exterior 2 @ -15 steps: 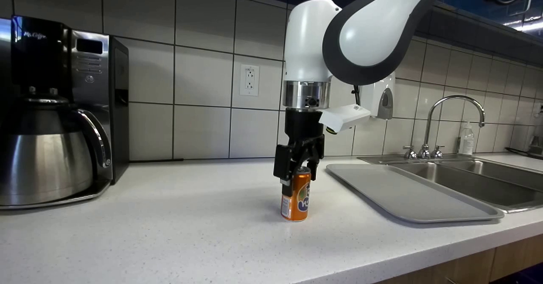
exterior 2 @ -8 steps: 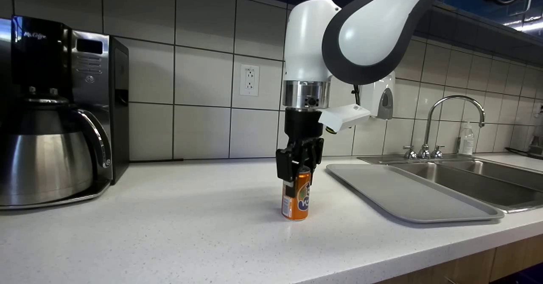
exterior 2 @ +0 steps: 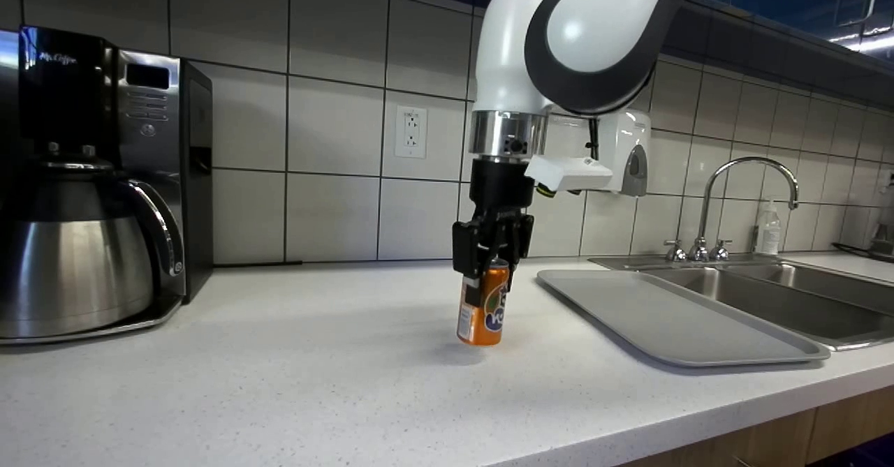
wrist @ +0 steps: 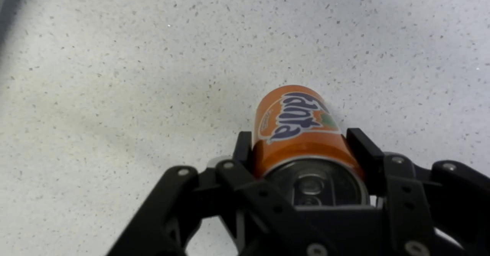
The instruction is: Place the soda can on the tray
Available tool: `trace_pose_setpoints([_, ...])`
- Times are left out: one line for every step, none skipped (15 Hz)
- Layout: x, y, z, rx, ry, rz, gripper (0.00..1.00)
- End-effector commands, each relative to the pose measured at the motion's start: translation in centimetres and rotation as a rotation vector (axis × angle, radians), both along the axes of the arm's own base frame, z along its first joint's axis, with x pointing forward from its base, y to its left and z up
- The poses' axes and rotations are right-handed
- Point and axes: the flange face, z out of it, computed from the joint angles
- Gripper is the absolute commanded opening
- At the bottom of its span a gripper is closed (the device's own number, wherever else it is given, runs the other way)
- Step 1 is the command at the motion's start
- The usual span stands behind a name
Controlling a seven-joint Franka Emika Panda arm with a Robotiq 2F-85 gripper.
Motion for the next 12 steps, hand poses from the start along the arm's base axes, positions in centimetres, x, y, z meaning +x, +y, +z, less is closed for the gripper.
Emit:
trace_pose_setpoints([-0.8, -2.0, 5.4, 0.040, -0.033, -0.006, 0.39])
trace_pose_setpoints([-0.8, -2.7, 6.5, 0.047, -0.045, -0.014, 0.39])
trace_pose_setpoints([-0.8, -3.5, 7.5, 0.047, -0.059, -0.025, 0.39])
trace_pose_setpoints([-0.7, -4.5, 8.3, 0.045, -0.069, -0.037, 0.39])
trace_pose_setpoints([-0.6, -5.6, 8.9, 0.036, -0.077, -0.049, 0.39])
trace_pose_setpoints([-0.5, -6.9, 9.4, 0.023, -0.083, -0.066, 0.39])
trace_pose_setpoints([-0.5, -8.3, 9.8, 0.011, -0.085, -0.082, 0.39])
trace_pose_setpoints([-0.4, -9.9, 10.2, -0.009, -0.085, -0.102, 0.39])
trace_pose_setpoints([-0.3, -11.3, 10.4, -0.026, -0.082, -0.122, 0.39])
trace_pose_setpoints([-0.1, -13.1, 10.6, -0.041, -0.079, -0.144, 0.39])
trace_pose_setpoints([0.2, -14.6, 10.9, -0.051, -0.074, -0.167, 0.39])
trace_pose_setpoints([0.4, -16.3, 11.0, -0.059, -0.076, -0.192, 0.39])
